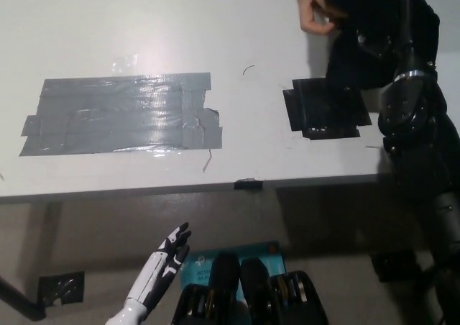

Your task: A person hands a black t-shirt to the robot and rhe robot picks it up with its right hand and places it on the black spot on the desk infron tof it

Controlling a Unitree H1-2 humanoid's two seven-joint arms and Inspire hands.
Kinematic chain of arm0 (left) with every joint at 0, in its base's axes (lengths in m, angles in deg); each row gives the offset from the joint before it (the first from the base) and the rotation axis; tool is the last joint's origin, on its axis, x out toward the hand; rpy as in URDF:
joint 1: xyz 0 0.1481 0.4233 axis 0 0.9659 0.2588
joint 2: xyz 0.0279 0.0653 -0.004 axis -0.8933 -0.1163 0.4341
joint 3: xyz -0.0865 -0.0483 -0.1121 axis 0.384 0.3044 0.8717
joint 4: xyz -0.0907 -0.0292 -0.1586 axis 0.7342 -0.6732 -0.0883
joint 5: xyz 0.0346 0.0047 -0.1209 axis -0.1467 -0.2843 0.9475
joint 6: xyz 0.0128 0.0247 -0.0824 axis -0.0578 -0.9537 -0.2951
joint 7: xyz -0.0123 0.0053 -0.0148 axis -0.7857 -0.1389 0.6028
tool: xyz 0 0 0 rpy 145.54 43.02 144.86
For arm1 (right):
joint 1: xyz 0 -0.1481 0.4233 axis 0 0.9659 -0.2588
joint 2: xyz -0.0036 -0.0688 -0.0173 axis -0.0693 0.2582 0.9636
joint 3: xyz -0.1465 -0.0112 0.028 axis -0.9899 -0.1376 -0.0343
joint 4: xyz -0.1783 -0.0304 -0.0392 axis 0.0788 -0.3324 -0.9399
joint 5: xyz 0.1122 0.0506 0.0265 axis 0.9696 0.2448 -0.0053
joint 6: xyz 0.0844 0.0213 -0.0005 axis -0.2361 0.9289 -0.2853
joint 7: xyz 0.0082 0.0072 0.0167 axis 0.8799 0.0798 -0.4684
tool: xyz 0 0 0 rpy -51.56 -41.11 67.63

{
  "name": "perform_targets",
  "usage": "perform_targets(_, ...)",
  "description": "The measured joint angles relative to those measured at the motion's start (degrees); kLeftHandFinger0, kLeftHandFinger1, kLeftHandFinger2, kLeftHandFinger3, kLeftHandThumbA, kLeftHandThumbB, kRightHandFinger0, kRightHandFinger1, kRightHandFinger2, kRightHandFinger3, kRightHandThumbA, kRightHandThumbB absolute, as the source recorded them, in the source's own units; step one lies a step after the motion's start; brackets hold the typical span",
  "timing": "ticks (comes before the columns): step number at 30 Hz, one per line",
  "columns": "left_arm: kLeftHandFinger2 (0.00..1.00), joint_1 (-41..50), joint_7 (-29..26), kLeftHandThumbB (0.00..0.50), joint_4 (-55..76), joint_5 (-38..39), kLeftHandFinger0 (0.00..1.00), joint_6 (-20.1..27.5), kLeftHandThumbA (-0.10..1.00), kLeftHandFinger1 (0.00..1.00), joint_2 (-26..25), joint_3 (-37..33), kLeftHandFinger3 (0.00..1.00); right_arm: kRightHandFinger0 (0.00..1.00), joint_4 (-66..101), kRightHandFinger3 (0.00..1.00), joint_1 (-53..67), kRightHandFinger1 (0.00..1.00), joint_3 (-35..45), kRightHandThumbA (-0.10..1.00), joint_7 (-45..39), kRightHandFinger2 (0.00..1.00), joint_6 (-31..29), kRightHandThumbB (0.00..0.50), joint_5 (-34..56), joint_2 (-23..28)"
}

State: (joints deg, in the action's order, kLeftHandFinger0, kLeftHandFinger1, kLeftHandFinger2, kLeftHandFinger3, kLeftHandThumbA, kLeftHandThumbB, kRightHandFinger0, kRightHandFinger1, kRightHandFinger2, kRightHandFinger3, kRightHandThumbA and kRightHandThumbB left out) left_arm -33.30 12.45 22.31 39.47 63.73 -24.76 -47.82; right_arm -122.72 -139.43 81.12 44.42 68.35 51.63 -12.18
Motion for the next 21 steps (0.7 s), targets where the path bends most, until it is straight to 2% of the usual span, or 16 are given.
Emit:
perform_targets(1, 1.00, 0.0, 0.1, 0.500, 0.0, 0.0, 1.00, 0.0, 1.00, 1.00, 0.0, 0.0, 1.00, 0.11, 0.0, 0.83, 0.0, 0.60, -0.3, -0.10, 0.4, 0.98, -0.4, 0.194, 0.0, 0.0)
perform_targets(5, 1.00, 0.0, 0.5, 0.500, 0.0, 0.0, 1.00, 0.0, 1.00, 1.00, 0.0, 0.0, 1.00, 0.03, 0.4, 0.87, 0.3, 0.57, -1.1, -0.10, 1.5, 0.97, -1.5, 0.183, 0.0, 0.4)
perform_targets(6, 1.00, 0.0, 0.5, 0.500, 0.0, 0.0, 1.00, 0.0, 1.00, 1.00, 0.0, 0.1, 1.00, 0.02, 0.9, 0.91, 0.4, 0.58, -1.2, -0.10, 1.7, 0.98, -1.6, 0.174, 0.0, 0.4)
perform_targets(7, 1.00, 0.0, 0.5, 0.500, 0.0, 0.0, 1.00, 0.0, 1.00, 1.00, 0.0, 0.1, 1.00, 0.01, 1.4, 0.98, 0.5, 0.61, -1.2, -0.10, 1.8, 0.96, -1.7, 0.160, 0.0, 0.5)
perform_targets(8, 1.00, 0.0, 0.5, 0.500, 0.0, 0.0, 1.00, 0.0, 1.00, 1.00, 0.0, 0.1, 1.00, 0.03, 2.1, 1.00, 0.7, 0.63, -1.2, -0.10, 1.9, 0.95, -1.9, 0.156, 0.0, 0.6)
perform_targets(10, 1.00, 0.0, 0.6, 0.500, 0.0, 0.0, 1.00, 0.0, 1.00, 1.00, 0.0, 0.2, 1.00, 0.00, 3.7, 1.00, 1.2, 0.58, -1.2, -0.10, 2.2, 0.89, -2.1, 0.130, 0.0, 0.7)
perform_targets(13, 1.00, -0.1, 0.6, 0.500, -0.1, 0.0, 1.00, 0.0, 1.00, 1.00, 0.0, 0.2, 1.00, 0.00, 8.0, 1.00, 1.9, 0.54, -1.1, -0.10, 2.3, 0.86, -2.2, 0.141, 0.0, 1.4)
perform_targets(16, 1.00, -0.3, 0.8, 0.500, -0.2, 0.0, 1.00, 0.0, 1.00, 1.00, 0.0, 0.2, 1.00, 0.01, 11.9, 1.00, 2.0, 0.57, -1.2, -0.10, 2.4, 0.88, -2.2, 0.172, -0.3, 2.7)
perform_targets(18, 1.00, -0.5, 1.0, 0.500, -0.3, -0.1, 1.00, 0.0, 1.00, 1.00, -0.1, 0.2, 1.00, 0.01, 14.6, 1.00, 1.9, 0.56, -1.4, -0.10, 2.2, 0.88, -2.2, 0.160, -0.6, 3.8)
perform_targets(19, 1.00, -0.5, 1.0, 0.500, -0.3, -0.1, 1.00, 0.0, 1.00, 1.00, -0.1, 0.2, 1.00, 0.09, 14.6, 1.00, 1.9, 0.64, -1.4, -0.10, 2.2, 0.95, -2.2, 0.204, -0.6, 3.8)
perform_targets(20, 1.00, -0.6, 1.0, 0.500, -0.3, 0.0, 1.00, 0.0, 1.00, 1.00, -0.1, 0.2, 1.00, 0.11, 15.5, 0.99, 1.9, 0.64, -2.2, -0.10, 1.9, 0.96, -2.4, 0.212, -0.9, 4.8)
perform_targets(21, 1.00, -0.6, 1.0, 0.500, -0.3, 0.0, 1.00, 0.0, 1.00, 1.00, -0.1, 0.2, 1.00, 0.10, 15.4, 0.96, 1.9, 0.61, -2.8, -0.10, 1.7, 0.94, -2.6, 0.217, -1.0, 5.1)
